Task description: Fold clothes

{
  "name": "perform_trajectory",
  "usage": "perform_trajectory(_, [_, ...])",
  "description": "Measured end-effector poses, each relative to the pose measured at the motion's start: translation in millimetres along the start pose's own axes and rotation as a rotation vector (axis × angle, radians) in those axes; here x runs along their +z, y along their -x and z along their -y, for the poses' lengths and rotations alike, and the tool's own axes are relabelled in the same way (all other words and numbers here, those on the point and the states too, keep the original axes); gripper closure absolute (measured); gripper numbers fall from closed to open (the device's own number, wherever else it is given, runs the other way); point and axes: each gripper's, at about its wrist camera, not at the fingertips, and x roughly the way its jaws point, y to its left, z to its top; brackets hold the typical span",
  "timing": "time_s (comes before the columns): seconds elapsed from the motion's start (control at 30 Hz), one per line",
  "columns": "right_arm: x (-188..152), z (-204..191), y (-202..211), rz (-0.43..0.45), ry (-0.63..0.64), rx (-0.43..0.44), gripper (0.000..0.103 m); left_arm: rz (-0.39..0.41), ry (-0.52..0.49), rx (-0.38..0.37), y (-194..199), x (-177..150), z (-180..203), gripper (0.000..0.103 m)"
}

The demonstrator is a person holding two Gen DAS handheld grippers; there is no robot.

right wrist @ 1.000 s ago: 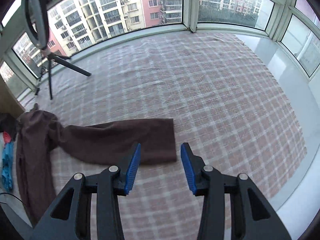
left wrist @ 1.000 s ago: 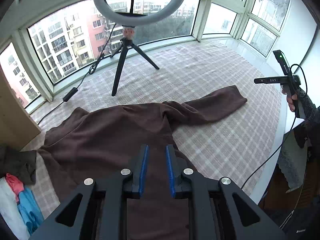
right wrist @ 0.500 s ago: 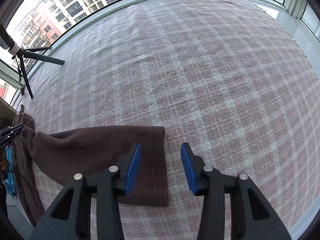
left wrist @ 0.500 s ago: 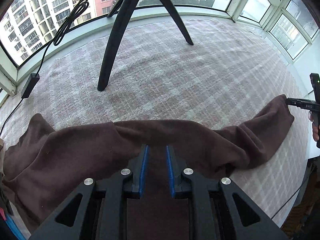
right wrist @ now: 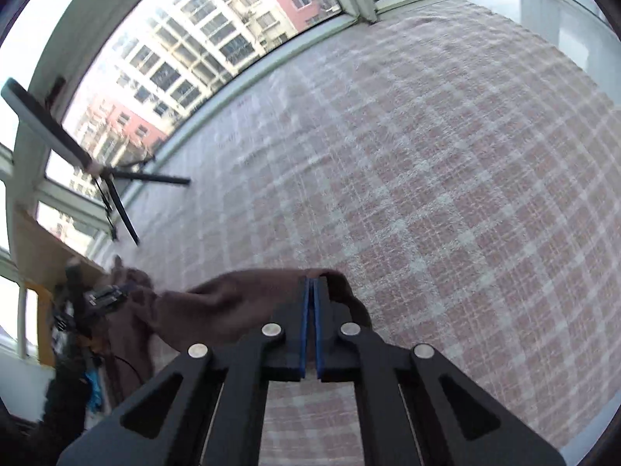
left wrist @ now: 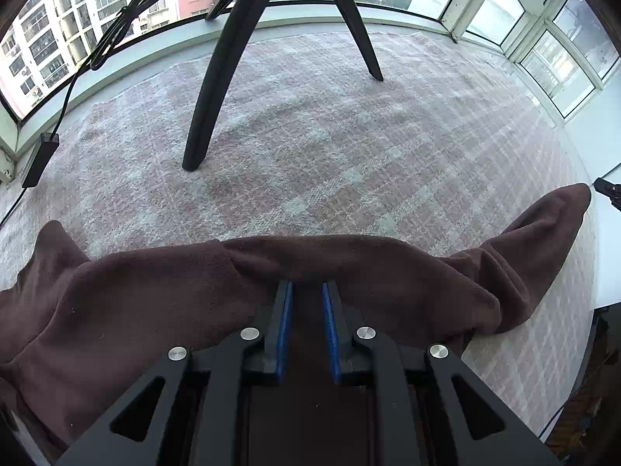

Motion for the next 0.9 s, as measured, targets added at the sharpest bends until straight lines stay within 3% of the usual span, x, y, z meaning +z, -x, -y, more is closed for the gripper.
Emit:
perform_trajectory(0.1, [4, 24, 23, 0.048, -0.087, -0.023, 0.101, 0.013, -0.003, -0.010, 0, -3, -1, 0.088])
perform_trajectory(0.23, [-6, 9, -5, -0.069, 0.068, -0.131, 0.099, 0.013, -0.025, 0.001, -1, -3, 2, 0.088])
perform_trajectory(0.33, [-17, -11, -35, -0.130, 0.194, -0.208, 0.077, 0.001, -0.049, 0.017, -5, 3, 5, 0.088])
perform_trajectory(0.37, [-17, -16, -45, -0.134, 0.232, -0.231, 0.066, -0.002, -0.054, 0.021, -6, 4, 7, 0.088])
perform_trajectory(0.5, [-11, -25, -80, -0.167, 0.320, -0.281, 0.062, -0.004, -0.067, 0.031, -7, 5, 10, 0.087])
perform_trajectory(0.63, [-10, -22, -105, -0.195, 0.357, -0.332, 0.063, -0.007, -0.072, 0.034, -8, 5, 13, 0.087])
perform_trajectory(0.67, [-12, -21, -105, -0.191, 0.354, -0.318, 0.074, -0.007, -0.073, 0.033, -9, 6, 13, 0.087])
perform_trajectory(0.7, [-14, -20, -103, -0.192, 0.342, -0.296, 0.100, -0.008, -0.075, 0.032, -9, 6, 13, 0.087])
perform_trajectory(0.77, [-17, -19, -94, -0.193, 0.325, -0.256, 0.101, -0.007, -0.077, 0.028, -10, 7, 14, 0.087])
perform_trajectory(0.9, [-25, -17, -55, -0.189, 0.216, -0.072, 0.101, -0.004, -0.069, 0.011, -11, 9, 12, 0.087])
